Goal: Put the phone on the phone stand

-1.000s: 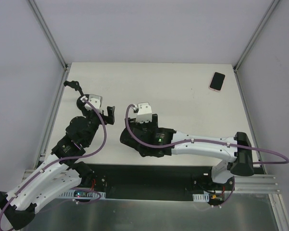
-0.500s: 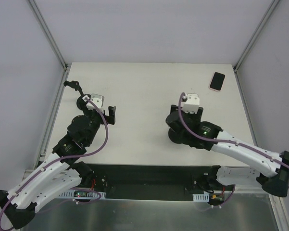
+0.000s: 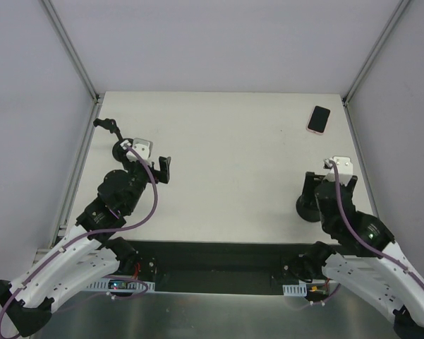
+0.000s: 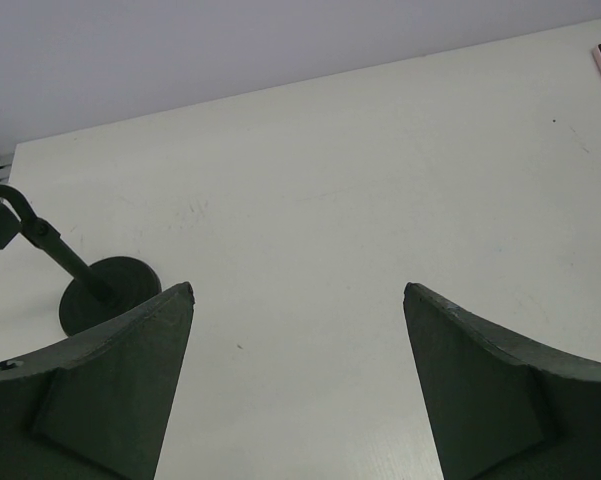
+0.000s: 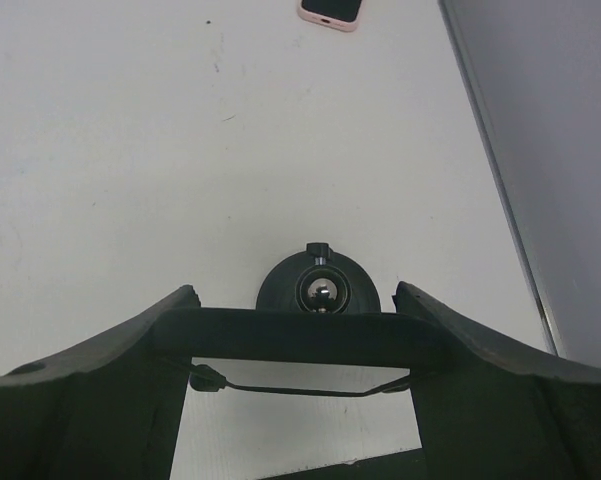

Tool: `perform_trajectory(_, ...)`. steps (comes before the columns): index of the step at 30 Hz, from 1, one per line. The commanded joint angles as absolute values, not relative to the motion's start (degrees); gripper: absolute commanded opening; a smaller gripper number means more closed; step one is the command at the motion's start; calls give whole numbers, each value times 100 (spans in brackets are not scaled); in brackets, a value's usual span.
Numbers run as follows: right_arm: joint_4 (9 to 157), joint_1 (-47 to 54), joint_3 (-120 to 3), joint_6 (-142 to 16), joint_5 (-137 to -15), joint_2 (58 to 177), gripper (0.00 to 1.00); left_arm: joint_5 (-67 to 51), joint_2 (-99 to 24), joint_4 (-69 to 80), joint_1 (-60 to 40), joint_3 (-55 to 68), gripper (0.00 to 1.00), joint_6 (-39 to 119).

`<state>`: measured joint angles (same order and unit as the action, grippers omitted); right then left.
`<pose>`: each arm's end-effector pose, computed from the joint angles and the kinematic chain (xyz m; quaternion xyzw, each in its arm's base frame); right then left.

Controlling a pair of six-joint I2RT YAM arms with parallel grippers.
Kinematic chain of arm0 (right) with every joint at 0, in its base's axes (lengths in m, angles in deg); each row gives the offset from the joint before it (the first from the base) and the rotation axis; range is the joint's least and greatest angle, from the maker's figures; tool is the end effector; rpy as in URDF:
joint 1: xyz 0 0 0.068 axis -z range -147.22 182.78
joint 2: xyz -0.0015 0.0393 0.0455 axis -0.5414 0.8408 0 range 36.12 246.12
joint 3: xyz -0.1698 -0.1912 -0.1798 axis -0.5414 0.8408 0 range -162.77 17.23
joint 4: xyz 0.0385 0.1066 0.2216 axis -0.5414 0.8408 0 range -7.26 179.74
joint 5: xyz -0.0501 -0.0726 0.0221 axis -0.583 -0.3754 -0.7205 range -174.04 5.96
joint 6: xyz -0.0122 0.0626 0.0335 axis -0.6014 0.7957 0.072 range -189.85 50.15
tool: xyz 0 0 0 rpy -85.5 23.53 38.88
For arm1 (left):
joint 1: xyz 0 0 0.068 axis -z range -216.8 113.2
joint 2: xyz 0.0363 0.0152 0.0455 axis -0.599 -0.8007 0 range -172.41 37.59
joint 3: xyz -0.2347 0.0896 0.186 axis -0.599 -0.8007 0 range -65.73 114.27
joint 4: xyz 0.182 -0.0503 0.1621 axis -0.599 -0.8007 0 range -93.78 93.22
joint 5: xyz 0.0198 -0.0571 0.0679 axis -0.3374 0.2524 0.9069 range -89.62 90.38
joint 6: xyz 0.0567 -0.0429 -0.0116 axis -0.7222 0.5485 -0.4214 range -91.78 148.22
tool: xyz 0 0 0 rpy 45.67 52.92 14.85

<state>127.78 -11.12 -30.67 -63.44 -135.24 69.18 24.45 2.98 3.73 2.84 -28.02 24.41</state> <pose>0.0821 0.0144 0.3411 -0.0472 0.8095 -0.1479 0.5662 0.1118 -0.0611 0.3672 0.1066 0.6782 -0.0835 0.7223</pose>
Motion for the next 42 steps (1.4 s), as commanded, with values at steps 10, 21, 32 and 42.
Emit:
perform_trajectory(10,12800,-949,-3480,-8040,-13001,5651,1,2121,288,471,231,-2574,84,2637)
perform_trajectory(21,12625,-932,-3366,-7135,-12588,5747,0,2121,340,445,231,-2574,84,2620)
perform_trajectory(32,12774,-879,-3085,-7003,-12895,5634,4,2112,297,445,223,-2574,84,2620)
perform_trajectory(42,12985,-879,-3164,-7073,-13194,5783,77,2033,261,419,231,-2565,84,2620)
